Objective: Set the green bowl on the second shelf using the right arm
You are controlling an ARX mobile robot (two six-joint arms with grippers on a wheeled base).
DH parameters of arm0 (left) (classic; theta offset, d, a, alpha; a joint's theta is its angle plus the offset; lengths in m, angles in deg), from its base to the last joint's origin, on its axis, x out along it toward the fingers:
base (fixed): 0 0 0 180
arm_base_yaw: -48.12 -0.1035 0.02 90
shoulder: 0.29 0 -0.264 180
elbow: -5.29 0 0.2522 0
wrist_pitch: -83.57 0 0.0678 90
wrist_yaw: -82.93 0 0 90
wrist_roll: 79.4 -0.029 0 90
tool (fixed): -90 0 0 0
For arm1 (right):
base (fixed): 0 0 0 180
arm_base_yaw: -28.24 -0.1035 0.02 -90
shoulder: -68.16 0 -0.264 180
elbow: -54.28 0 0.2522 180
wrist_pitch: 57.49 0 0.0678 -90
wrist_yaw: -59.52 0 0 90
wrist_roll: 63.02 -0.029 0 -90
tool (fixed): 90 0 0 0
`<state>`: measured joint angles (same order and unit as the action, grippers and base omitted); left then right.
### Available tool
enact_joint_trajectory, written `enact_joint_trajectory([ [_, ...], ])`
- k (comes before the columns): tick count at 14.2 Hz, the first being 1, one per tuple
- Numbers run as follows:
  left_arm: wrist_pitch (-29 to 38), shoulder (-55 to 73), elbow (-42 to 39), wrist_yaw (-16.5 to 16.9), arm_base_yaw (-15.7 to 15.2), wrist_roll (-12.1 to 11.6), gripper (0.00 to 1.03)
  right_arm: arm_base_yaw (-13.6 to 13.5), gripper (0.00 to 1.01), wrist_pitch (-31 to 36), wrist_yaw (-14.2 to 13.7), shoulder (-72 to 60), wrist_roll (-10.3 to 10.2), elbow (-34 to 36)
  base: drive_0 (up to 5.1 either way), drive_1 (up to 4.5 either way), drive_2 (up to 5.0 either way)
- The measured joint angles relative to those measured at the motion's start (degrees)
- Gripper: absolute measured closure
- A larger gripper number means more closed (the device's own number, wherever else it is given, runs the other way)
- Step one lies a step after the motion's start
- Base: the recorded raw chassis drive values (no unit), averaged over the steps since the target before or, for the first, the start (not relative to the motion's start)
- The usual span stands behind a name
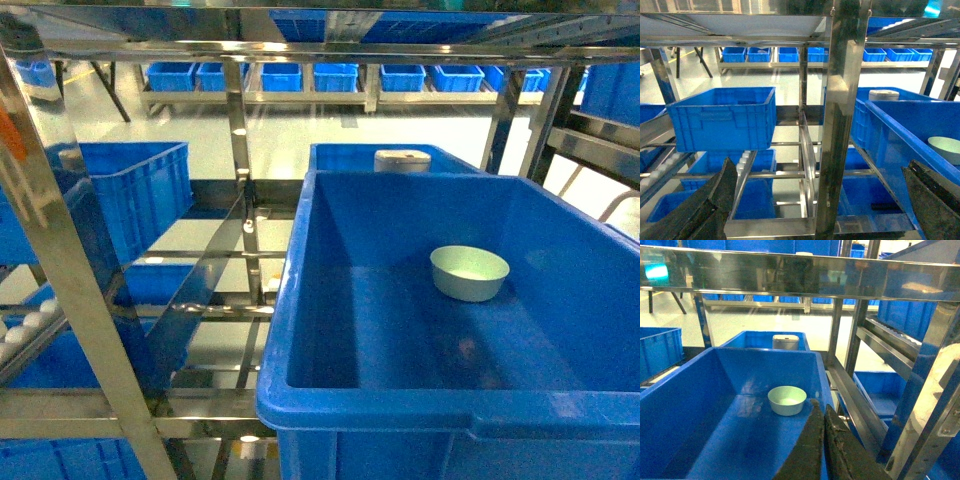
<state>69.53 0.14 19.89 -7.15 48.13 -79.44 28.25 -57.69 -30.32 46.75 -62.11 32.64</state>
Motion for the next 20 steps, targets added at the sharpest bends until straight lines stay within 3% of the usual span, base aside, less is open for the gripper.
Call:
enact_joint_trajectory([
  [1,0.0,0.0,0.0,0.0,0.0,0.0,0.05,0.0,0.99,-0.2,0.0,1.4,-0.1,1.0,0.0,0.00,0.0],
  [10,0.0,0.0,0.0,0.0,0.0,0.0,0.05,0.0,0.99,-5.2,0.0,12.3,-0.1,7.1,0.0,0.00,0.0],
  [11,0.0,0.0,0.0,0.0,0.0,0.0,0.05,0.0,0.99,-13.6,0.0,18.8,-0.1,7.1,0.0,0.00,0.0],
  [16,0.0,0.0,0.0,0.0,0.0,0.0,0.05,0.0,0.99,-13.8,-0.2,21.1,-0.1,7.1,0.0,0.00,0.0],
  [20,0.0,0.0,0.0,0.0,0.0,0.0,0.05,0.0,0.42,-13.8,-0.1,21.1,-0.1,7.1,0.0,0.00,0.0],
])
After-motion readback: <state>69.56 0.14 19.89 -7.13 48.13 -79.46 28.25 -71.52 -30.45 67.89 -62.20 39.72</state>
